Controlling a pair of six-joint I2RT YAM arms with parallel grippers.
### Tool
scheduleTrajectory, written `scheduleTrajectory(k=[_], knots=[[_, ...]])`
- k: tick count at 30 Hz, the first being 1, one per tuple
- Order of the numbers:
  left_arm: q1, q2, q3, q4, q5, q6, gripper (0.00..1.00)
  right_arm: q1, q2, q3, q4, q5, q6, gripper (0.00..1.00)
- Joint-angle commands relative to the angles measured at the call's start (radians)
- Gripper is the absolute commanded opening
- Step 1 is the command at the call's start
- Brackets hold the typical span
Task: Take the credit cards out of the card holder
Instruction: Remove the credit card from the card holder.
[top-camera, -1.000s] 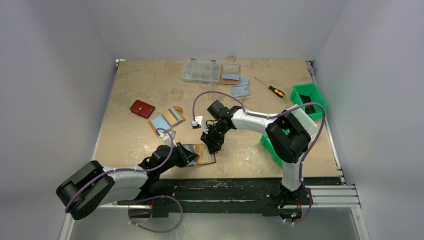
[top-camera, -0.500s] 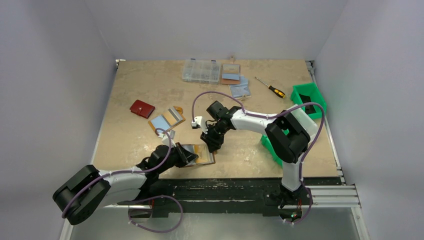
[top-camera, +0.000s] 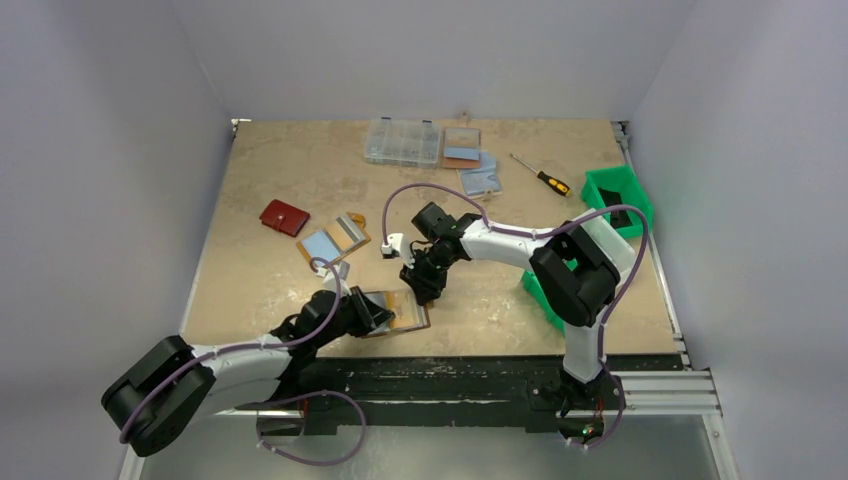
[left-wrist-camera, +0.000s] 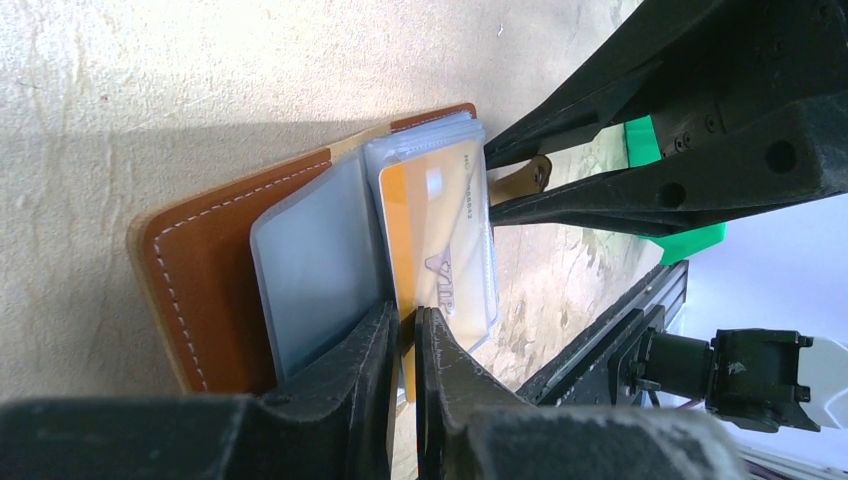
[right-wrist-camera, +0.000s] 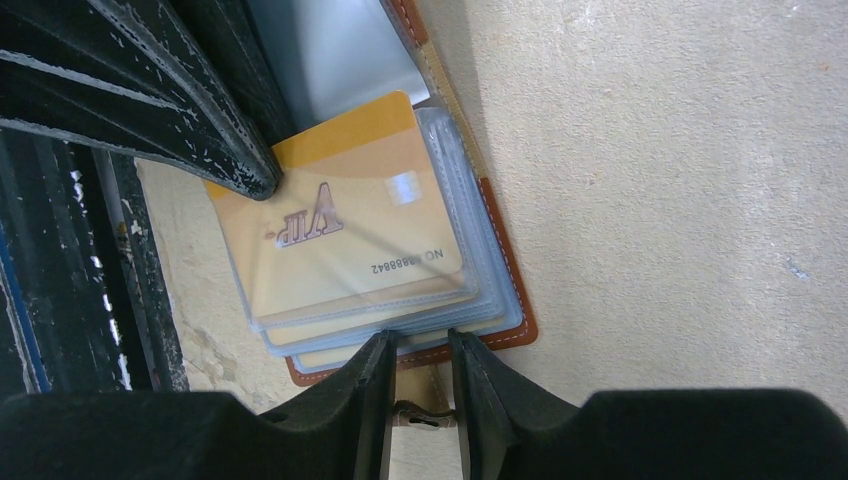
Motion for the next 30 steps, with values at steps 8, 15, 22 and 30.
scheduleTrajectory(k=[8, 15, 22, 30], knots=[[0.019, -0.033, -0.094, -0.079, 0.016, 0.037, 0.17, -0.001, 0.052, -0.018, -0.021, 0.121, -0.014, 0.35], [0.028, -0.035, -0.102, -0.075, 0.022, 0.032, 0.14, -0.001, 0.052, -0.017, -0.022, 0.121, -0.014, 0.35], [0.037, -0.054, -0.113, -0.081, 0.03, 0.029, 0.0, -0.001, 0.052, -0.017, -0.022, 0.124, -0.014, 0.35], [0.048, -0.112, -0.116, -0.145, 0.027, 0.031, 0.0, -0.001, 0.054, -0.017, -0.022, 0.132, -0.013, 0.34]])
